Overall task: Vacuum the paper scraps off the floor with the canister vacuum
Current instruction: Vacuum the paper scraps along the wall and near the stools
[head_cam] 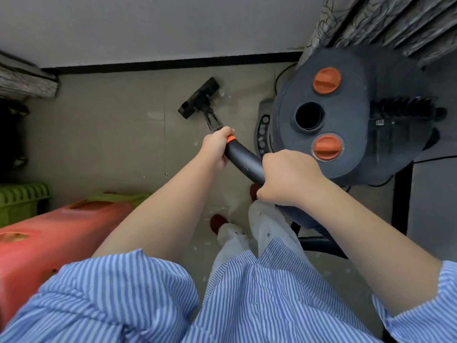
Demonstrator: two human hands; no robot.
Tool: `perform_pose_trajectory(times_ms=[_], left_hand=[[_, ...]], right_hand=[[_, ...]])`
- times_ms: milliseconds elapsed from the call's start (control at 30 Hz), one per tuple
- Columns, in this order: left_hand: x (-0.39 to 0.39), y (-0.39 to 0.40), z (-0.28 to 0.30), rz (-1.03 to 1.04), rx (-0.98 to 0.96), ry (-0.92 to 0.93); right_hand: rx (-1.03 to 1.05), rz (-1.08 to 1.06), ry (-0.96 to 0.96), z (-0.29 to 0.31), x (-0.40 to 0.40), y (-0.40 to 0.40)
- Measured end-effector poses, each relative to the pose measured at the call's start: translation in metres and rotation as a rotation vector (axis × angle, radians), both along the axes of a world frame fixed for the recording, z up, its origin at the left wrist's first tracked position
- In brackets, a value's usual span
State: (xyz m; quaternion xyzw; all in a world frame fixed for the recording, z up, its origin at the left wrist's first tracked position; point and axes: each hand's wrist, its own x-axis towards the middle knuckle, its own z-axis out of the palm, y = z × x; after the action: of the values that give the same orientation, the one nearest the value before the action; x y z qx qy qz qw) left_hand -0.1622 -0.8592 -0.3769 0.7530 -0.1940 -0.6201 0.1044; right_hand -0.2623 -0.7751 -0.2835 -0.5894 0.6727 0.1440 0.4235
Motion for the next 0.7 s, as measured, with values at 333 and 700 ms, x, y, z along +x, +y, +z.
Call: perform_pose_trajectory(times_ms=[333, 700], left_hand=[[-0.018, 0.008, -0.014, -0.214, 0.055, -0.055], [0.031, 0.043, -0.001, -0.340, 0.102, -0.046]], right_hand=[[0.063, -0.174, -0.057, -0.020, 0.002, 0.019], [0.056, -0.233, -0.053, -0.008, 0.057, 0.059]])
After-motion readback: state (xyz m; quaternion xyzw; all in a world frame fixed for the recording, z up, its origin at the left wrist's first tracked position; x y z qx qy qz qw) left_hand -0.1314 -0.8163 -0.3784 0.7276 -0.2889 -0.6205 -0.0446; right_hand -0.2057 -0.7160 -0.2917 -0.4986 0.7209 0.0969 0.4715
